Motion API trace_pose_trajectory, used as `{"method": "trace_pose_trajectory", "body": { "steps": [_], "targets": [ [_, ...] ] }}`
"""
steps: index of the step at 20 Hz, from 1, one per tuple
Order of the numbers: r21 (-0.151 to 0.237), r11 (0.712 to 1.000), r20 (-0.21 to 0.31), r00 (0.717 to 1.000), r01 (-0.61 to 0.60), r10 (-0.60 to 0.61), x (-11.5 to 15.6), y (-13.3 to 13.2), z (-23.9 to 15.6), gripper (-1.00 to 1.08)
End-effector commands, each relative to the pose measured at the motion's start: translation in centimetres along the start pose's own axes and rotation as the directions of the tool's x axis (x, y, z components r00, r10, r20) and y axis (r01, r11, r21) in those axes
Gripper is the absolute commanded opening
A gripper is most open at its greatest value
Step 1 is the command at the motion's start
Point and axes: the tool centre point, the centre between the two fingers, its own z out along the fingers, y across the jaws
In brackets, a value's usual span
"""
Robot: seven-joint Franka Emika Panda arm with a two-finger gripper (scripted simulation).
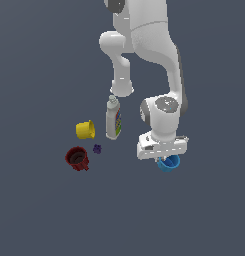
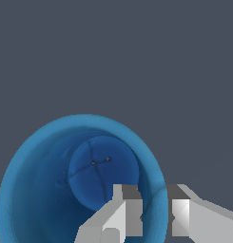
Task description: Pick up a designated object from a clutter of objects.
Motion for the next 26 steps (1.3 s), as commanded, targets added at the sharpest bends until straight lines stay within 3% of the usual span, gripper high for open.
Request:
{"method": "trace_pose_trajectory", "body": {
  "steps": [1,14,26],
  "targets": [
    [0.0,1.0,-0.001,1.0,0.0,0.0,0.0,0.0,0.0,-1.0],
    [0.0,1.0,-0.001,1.0,0.0,0.0,0.0,0.6,-0.8,-1.0],
    [-0.001,1.0,-0.001,1.0,0.001,-0.001,-0.6,5.5,-7.5,-1.0]
  ]
}}
